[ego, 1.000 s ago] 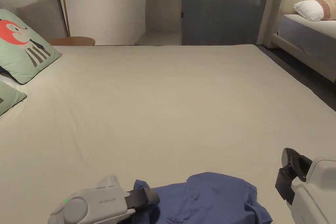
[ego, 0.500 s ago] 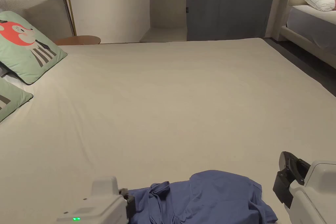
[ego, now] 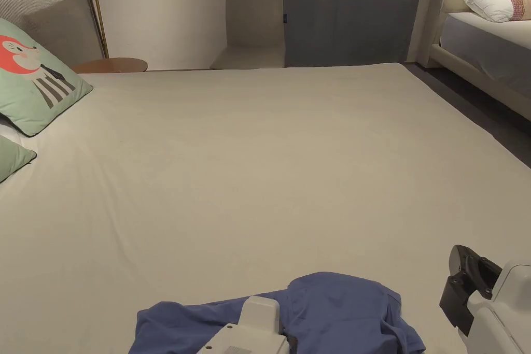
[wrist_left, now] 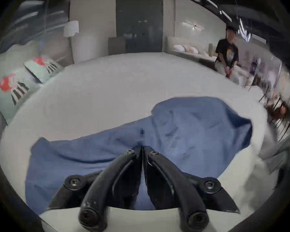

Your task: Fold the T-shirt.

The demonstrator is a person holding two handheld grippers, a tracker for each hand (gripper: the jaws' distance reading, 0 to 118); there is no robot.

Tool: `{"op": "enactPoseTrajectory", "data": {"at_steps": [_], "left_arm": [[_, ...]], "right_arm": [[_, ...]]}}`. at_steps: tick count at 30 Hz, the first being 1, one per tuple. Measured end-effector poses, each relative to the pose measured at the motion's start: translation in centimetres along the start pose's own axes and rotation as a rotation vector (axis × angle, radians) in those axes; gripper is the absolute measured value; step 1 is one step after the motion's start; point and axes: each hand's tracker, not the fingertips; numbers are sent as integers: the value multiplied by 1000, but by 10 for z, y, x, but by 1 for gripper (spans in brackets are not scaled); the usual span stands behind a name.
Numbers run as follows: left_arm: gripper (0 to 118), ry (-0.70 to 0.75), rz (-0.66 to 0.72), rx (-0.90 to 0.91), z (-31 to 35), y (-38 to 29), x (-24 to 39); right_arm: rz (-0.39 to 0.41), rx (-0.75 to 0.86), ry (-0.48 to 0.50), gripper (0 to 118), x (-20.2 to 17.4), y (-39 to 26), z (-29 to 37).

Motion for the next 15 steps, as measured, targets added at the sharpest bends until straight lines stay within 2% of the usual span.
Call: {"op": "enactPoseTrajectory", "data": {"at_steps": [1,3,6,12,13,15], "left_arm": [[1,-102,44,7,5,4,-2],[1,-178,91,13,14,14,-7],[1,-220,177,82,37,29,-33],[4,-313,442,112,92,46,-149],[14,-304,473,115,100,44,-170],[44,-269,516,81,109,39,-202]], "right_arm": [[0,1,-2,0,0,1,0],[-3,0,0,0,0,3,-1],[1,7,3,0,-3,6,-1],[1,10,23,0,-10,7,-4],[-1,8,27,0,-13,7,-5],[-6,-1,42,0,-17,5,-6]]}}
